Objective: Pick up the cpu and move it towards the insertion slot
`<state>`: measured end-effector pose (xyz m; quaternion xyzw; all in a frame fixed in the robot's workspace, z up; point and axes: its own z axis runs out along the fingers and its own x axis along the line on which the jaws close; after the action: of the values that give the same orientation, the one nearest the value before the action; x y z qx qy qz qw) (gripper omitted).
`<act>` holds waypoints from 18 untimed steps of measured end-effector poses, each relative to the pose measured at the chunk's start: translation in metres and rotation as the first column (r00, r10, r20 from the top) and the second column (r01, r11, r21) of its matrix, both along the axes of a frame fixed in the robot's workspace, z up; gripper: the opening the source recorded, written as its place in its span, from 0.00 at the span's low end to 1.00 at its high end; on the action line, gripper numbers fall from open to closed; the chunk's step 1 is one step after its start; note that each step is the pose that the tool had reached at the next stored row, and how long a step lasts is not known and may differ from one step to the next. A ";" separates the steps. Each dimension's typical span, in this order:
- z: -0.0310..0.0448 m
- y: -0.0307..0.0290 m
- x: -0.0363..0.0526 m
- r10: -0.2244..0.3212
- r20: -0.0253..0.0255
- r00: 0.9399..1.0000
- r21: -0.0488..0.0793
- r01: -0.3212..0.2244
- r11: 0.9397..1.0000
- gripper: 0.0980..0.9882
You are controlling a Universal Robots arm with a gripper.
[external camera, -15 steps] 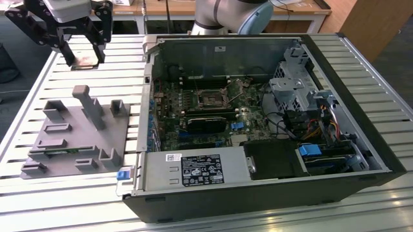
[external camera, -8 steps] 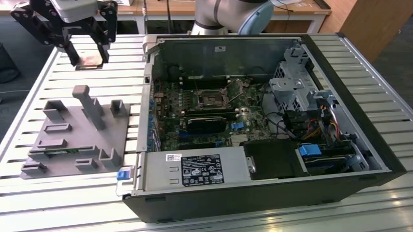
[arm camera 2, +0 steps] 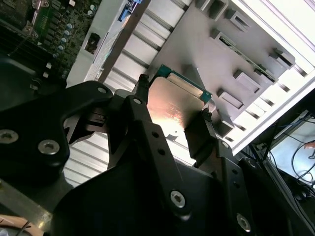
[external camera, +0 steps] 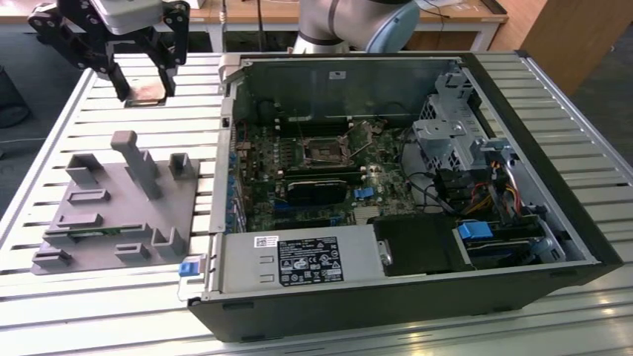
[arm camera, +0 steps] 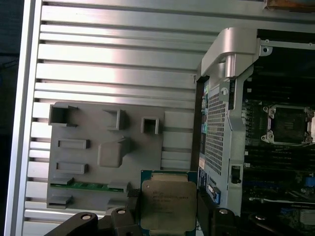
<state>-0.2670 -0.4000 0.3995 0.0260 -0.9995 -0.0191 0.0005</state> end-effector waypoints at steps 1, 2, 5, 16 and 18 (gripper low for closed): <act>0.0000 0.0000 0.0014 0.000 0.000 1.000 0.000 0.000 1.000 0.50; 0.0000 0.0000 0.0027 0.000 0.000 1.000 0.000 0.000 1.000 0.50; 0.0000 0.0000 0.0068 0.000 0.000 1.000 0.000 0.000 1.000 0.50; 0.0000 0.0000 0.0223 0.000 0.000 1.000 0.000 0.000 1.000 0.50; 0.0000 0.0000 0.0249 0.000 0.000 1.000 0.000 0.000 1.000 0.50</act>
<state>-0.2420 -0.4000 0.3995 0.0260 -0.9995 -0.0191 0.0005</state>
